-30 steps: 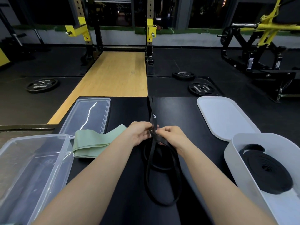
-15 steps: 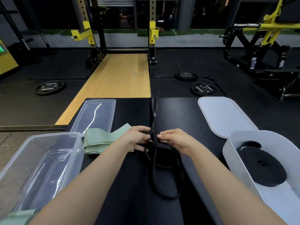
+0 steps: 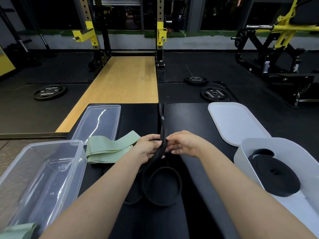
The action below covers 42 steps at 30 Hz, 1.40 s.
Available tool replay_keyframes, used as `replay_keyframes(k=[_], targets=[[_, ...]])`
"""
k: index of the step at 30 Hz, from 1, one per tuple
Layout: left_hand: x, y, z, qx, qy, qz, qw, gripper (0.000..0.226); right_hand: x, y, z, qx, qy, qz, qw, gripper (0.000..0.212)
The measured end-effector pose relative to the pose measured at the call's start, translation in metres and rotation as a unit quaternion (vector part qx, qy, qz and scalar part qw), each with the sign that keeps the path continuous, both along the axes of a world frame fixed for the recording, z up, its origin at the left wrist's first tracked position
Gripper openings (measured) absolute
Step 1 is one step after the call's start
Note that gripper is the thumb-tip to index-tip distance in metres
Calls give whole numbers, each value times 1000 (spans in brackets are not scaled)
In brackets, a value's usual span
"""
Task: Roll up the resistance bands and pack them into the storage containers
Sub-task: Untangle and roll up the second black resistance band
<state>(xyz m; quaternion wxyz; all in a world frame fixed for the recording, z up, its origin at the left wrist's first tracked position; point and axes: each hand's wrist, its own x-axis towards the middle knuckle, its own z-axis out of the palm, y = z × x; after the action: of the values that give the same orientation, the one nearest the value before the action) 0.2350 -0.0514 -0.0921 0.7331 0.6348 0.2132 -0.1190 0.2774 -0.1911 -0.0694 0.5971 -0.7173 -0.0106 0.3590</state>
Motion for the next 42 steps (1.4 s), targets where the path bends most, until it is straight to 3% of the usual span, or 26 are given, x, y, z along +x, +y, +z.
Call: replay_keyframes(k=[9, 23, 30, 34, 37, 39, 42], targets=[[-5, -14, -14, -29, -21, 128, 991, 23, -8, 6, -23, 15, -30, -69, 997, 15], [0, -22, -13, -32, -55, 146, 987, 26, -9, 15, -34, 31, -35, -136, 990, 8], [-2, -17, -11, 4, -56, 70, 996, 29, 5, 15, -33, 42, -28, -143, 988, 4], [-14, -6, -12, 134, -81, -5, 988, 33, 12, 20, -33, 32, -36, -178, 983, 4], [-21, -3, -11, 223, -75, -25, 972, 22, 14, 22, -28, 27, -39, -191, 980, 4], [-22, -2, -10, 202, -53, -46, 977, 17, 15, 25, -24, 33, -39, -195, 980, 5], [-20, 0, -6, 91, -40, -50, 994, 17, 15, 27, -24, 49, -43, -201, 977, 11]])
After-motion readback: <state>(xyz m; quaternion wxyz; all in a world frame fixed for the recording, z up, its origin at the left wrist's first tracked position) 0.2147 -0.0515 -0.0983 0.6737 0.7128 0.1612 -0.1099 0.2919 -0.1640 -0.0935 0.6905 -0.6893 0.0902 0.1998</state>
